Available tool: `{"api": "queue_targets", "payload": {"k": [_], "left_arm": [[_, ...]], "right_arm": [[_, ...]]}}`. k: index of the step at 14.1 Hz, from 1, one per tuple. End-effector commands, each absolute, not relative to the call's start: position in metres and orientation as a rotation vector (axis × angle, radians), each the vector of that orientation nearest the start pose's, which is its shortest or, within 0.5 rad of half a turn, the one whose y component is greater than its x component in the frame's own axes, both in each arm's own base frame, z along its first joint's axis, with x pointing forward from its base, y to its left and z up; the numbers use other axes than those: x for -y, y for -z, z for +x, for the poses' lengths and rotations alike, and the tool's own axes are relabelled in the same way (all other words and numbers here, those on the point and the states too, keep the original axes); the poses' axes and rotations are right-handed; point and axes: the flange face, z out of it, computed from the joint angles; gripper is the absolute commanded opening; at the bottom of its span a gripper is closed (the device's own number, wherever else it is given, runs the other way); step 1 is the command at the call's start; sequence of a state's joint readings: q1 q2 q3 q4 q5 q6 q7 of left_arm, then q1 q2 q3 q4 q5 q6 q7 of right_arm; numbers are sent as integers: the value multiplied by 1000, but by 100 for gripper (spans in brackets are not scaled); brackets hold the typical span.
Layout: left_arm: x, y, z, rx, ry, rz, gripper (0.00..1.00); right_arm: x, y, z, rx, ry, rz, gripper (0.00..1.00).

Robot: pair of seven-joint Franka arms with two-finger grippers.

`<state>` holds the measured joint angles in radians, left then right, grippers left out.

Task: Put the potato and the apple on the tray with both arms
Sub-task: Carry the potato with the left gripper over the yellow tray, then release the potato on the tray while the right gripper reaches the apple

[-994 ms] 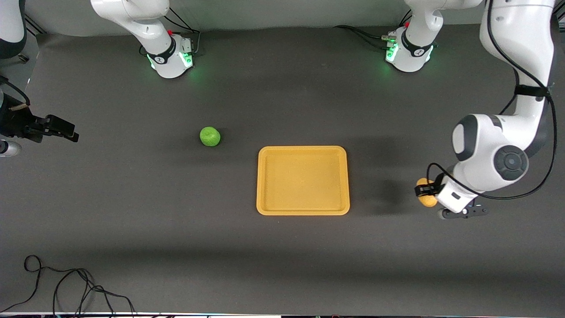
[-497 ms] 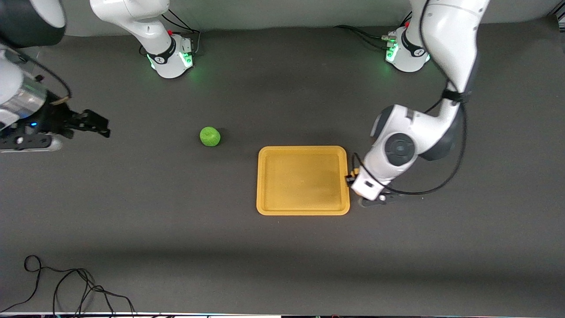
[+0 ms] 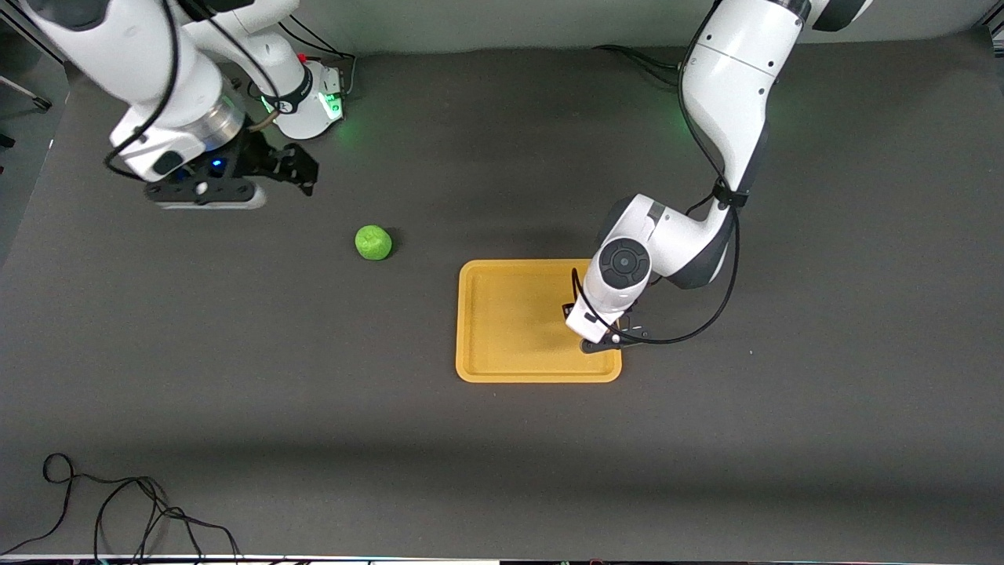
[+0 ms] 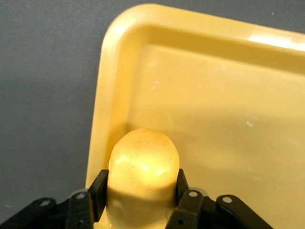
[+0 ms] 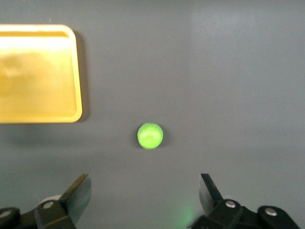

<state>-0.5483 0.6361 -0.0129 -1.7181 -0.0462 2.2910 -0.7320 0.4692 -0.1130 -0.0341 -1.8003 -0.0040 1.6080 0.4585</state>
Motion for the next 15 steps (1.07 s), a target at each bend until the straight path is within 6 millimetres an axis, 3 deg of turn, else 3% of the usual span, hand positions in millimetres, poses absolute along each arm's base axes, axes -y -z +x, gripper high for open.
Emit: {"api": "queue_targets", "payload": {"k": [1,2,4,6,7,9,11,14,15], "left_arm": [[355,-218,568,325,-90,-3103,85],[356,-219,569,311,-81,-3099,100],[355,-224,570,316,-70,-3103,100],[351,-241,579,344,-51,-3109,100],[348,-262,583,356,-21,-3121,100],[314,-308,603,419,44,-3140,100],[271,-346,618,380,73,-3148,100],[212,-392,620,282,-13,-3130,100],[185,-407,622,252,-27,-3129,100]], "right_arm": [[-202,-560,407,-30,-62,-3142,100],[-209,-549,389,19,-84,-3149,100],[-220,-537,364,38,-102,-3155,100],[-221,-530,363,42,-93,-3153,100],[-221,-527,367,33,-84,-3148,100],[-221,-503,370,42,-56,-3145,100],[-214,-464,372,32,-20,-3128,100],[-219,-398,377,38,28,-3119,100],[-222,-372,382,36,31,-3122,100]]}}
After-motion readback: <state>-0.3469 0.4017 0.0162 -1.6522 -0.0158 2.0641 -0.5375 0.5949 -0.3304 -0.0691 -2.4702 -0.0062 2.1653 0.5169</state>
